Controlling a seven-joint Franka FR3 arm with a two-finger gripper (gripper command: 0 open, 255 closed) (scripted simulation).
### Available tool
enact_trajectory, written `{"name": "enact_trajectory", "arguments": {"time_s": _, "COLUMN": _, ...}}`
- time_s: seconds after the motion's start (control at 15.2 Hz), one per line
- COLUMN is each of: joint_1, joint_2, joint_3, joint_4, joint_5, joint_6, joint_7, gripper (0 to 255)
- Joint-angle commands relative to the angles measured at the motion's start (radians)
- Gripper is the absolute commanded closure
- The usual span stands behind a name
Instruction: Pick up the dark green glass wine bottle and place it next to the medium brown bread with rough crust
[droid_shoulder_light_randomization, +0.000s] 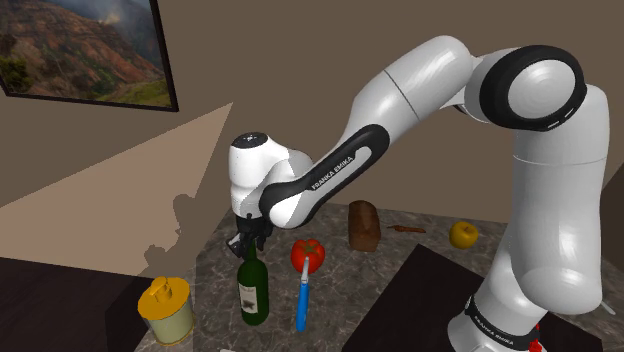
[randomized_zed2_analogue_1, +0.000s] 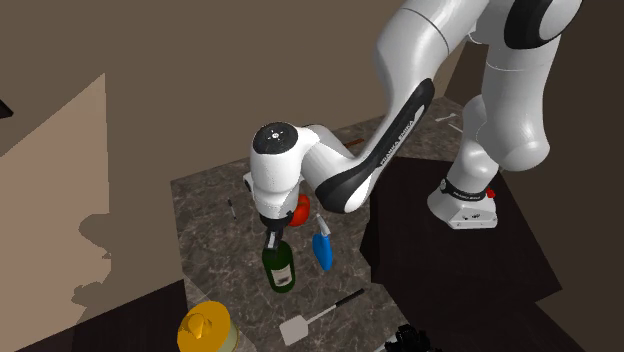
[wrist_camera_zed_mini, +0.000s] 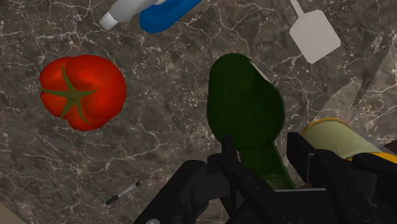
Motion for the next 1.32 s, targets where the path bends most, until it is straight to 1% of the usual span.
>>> {"name": "enact_trajectory", "arguments": {"time_s": 0.0, "joint_1": 0.000, "joint_2": 0.000, "joint_3": 0.000, "joint_4": 0.000, "joint_5": 0.000, "joint_6": 0.000, "joint_7": 0.000, "gripper": 255}}
{"name": "enact_trajectory", "arguments": {"time_s": 0.2, "joint_1": 0.000, "joint_2": 0.000, "joint_3": 0.000, "joint_4": 0.000, "joint_5": 0.000, "joint_6": 0.000, "joint_7": 0.000, "gripper": 255}}
{"name": "enact_trajectory", "arguments": {"time_s": 1.25, "joint_1": -0.023, "joint_2": -0.124, "joint_3": 0.033, "joint_4": 0.066, "joint_5": 0.089, "joint_6": -0.176, "joint_7": -0.070, "gripper": 255}}
